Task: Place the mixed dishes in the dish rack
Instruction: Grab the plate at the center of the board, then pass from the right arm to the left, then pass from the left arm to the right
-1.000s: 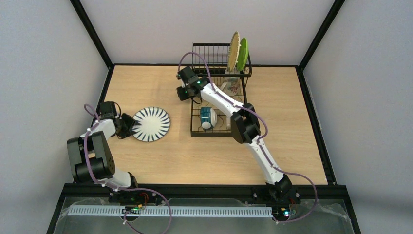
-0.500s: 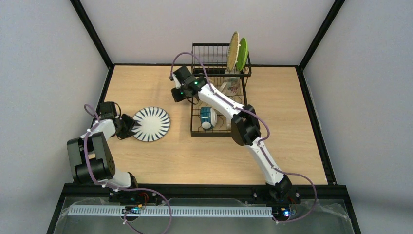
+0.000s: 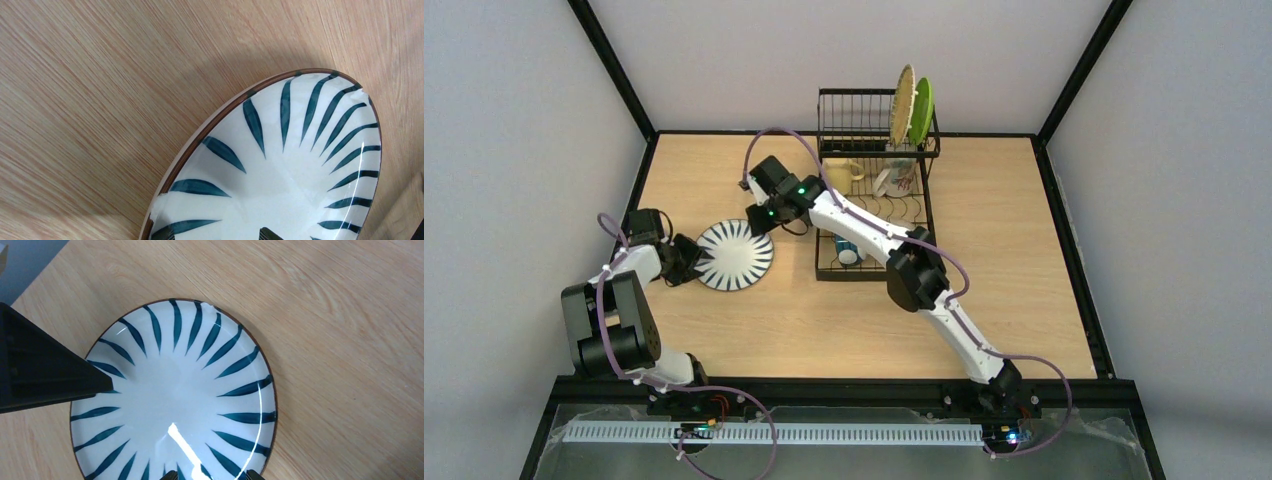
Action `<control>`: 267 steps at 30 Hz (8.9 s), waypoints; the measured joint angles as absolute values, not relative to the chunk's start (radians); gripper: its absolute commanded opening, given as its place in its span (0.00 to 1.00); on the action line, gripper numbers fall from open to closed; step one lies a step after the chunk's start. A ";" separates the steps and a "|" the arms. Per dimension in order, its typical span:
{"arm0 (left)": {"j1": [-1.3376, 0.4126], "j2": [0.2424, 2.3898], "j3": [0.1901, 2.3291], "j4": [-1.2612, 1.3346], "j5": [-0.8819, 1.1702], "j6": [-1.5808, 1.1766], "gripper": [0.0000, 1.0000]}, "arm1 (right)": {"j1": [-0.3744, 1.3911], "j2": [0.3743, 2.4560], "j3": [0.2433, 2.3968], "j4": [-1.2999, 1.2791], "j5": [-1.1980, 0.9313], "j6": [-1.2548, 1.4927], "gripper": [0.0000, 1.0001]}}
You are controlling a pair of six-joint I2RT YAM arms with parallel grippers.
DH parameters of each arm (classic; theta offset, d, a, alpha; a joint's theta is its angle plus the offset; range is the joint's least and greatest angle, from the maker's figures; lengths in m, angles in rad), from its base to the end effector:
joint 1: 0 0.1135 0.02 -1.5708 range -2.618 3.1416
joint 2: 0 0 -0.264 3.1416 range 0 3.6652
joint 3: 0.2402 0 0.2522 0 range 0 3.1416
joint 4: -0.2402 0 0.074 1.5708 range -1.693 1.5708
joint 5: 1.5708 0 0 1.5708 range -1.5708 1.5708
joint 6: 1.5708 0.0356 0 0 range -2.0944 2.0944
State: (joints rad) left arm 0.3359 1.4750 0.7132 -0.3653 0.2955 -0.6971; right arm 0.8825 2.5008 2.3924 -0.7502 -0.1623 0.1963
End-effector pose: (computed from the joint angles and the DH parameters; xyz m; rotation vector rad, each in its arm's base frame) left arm 0.2487 0.0758 0.1530 -1.2611 2.4052 -0.5074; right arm 0.3468 0.4307 0.2219 -0.9237 2.3583 0.6603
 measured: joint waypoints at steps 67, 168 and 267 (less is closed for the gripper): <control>0.344 1.484 0.728 -0.411 0.310 -0.650 0.99 | 0.851 2.601 2.294 -0.660 -0.284 0.513 0.00; 0.350 0.885 0.167 -0.081 0.255 -1.153 0.74 | 0.849 2.558 2.348 -0.888 -0.301 0.463 0.00; 0.194 0.734 0.506 0.194 0.312 -1.527 0.02 | 0.772 2.010 2.199 -0.640 -0.399 0.639 0.80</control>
